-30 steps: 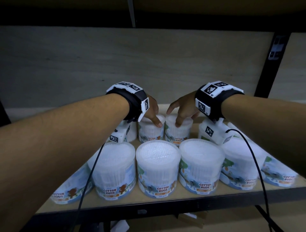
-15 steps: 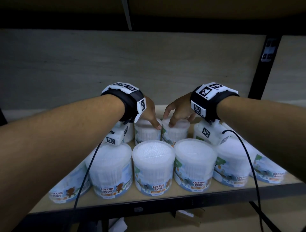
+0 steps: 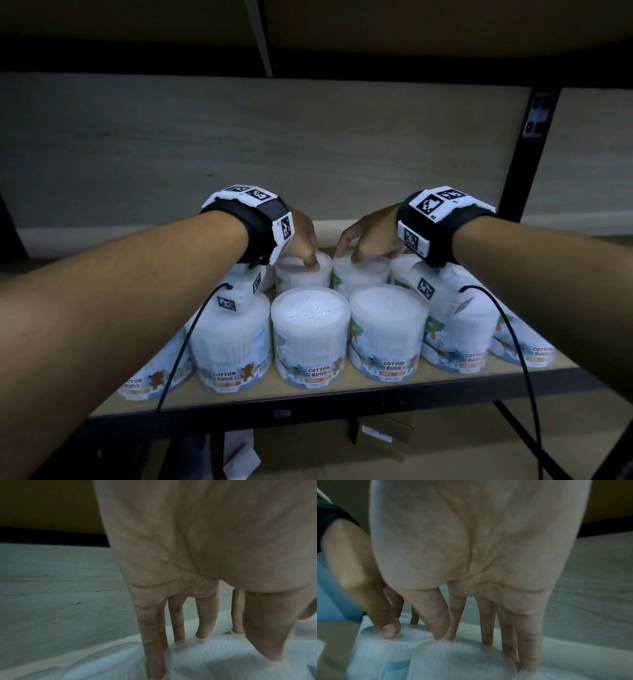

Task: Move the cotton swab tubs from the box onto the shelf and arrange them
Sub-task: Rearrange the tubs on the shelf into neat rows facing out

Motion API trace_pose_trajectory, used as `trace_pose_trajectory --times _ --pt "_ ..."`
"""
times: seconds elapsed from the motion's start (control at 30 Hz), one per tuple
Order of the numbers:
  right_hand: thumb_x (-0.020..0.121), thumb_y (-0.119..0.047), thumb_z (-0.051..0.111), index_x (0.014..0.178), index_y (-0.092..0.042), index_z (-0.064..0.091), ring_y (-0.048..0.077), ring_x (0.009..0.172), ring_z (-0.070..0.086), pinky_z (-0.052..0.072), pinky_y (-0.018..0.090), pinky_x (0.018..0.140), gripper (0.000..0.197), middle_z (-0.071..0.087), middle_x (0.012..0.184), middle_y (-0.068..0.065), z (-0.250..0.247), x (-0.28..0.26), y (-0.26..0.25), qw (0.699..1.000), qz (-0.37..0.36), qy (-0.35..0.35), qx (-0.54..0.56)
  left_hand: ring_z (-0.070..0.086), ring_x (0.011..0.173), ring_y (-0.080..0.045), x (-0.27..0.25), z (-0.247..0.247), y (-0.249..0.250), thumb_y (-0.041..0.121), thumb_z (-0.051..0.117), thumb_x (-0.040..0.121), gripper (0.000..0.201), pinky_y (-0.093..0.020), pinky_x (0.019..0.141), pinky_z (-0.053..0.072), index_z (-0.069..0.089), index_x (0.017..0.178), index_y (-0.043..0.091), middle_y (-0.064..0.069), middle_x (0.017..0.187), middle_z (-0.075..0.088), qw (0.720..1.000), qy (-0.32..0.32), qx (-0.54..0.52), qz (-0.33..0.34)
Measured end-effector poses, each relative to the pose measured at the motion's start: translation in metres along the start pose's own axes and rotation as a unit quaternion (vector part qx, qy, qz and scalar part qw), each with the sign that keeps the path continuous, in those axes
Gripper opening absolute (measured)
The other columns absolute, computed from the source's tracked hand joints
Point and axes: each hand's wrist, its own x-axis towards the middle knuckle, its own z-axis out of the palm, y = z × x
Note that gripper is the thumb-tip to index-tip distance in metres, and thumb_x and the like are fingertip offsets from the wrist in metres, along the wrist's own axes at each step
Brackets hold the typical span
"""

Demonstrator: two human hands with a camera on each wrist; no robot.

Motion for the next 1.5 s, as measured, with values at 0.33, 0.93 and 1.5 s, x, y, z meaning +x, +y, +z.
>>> trace_pose_trajectory --times 0.33,0.93,1.5 --pt "0.094 -0.019 0.05 0.125 -0.041 0.06 0.011 0.088 0.059 0.056 0.037 0.089 0.039 0.056 0.098 -0.012 0.005 -0.013 -0.006 1.0 0.004 -0.001 -0.022 0.058 0.119 -0.022 -0.025 0.0 -0.001 0.04 0.062 0.092 0.051 -0.03 0.094 0.05 0.055 0.139 0.022 -0.002 0.134 0.059 0.999 -0.021 -0.025 0.016" --pt "0.099 -0.024 0.049 0.136 -0.035 0.051 0.011 0.104 0.047 0.042 0.014 0.056 0.039 0.05 0.123 -0.007 0.008 -0.029 -0.011 0.997 0.001 0.015 -0.07 0.065 0.11 -0.027 -0.03 0.004 -0.013 0.043 0.071 0.084 0.056 -0.044 0.092 0.056 0.058 0.134 0.023 0.0 0.126 0.063 0.996 -0.046 -0.066 0.029" --pt "0.09 -0.038 0.062 0.122 -0.038 0.059 0.013 0.104 0.058 0.048 0.02 0.067 0.032 0.058 0.116 -0.01 0.002 0.013 -0.069 0.991 -0.075 0.101 -0.04 0.045 0.132 -0.016 -0.071 -0.013 -0.11 0.05 0.061 0.09 0.063 -0.027 0.106 0.032 0.045 0.145 0.023 0.005 0.144 0.049 0.996 0.065 0.036 -0.038"
